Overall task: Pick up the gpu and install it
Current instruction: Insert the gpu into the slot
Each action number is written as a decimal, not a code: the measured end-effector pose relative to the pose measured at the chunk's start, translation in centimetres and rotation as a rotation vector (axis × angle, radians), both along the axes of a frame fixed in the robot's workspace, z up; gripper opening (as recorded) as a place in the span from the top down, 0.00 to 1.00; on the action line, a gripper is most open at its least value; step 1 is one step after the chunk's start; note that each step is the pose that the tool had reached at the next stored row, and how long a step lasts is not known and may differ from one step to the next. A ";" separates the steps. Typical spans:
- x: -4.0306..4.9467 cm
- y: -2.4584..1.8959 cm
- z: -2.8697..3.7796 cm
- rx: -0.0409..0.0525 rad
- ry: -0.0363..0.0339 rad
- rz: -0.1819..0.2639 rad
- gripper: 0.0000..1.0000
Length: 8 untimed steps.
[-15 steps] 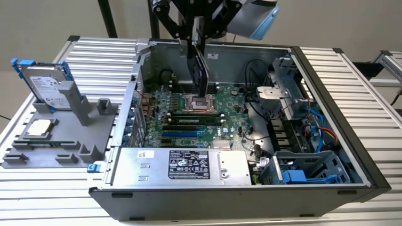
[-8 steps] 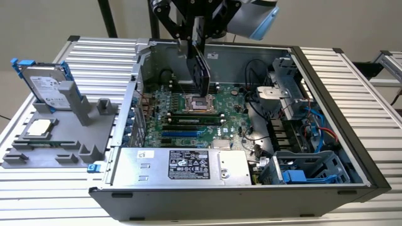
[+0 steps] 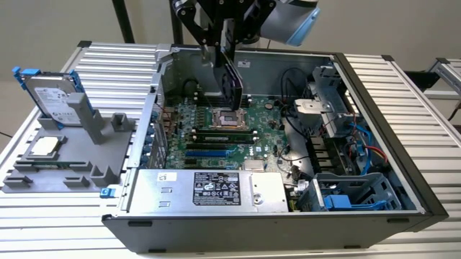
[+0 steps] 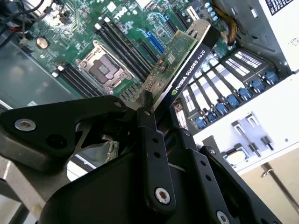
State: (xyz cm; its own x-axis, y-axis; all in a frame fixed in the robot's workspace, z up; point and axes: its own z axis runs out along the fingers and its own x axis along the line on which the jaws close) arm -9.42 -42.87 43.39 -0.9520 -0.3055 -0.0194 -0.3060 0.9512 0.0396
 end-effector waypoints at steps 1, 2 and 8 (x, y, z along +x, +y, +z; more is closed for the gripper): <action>0.00 0.00 0.00 0.0000 0.0000 0.006 1.00; 0.00 0.00 0.00 0.0000 0.0000 0.011 1.00; 0.00 0.01 0.01 -0.0001 0.0001 0.046 1.00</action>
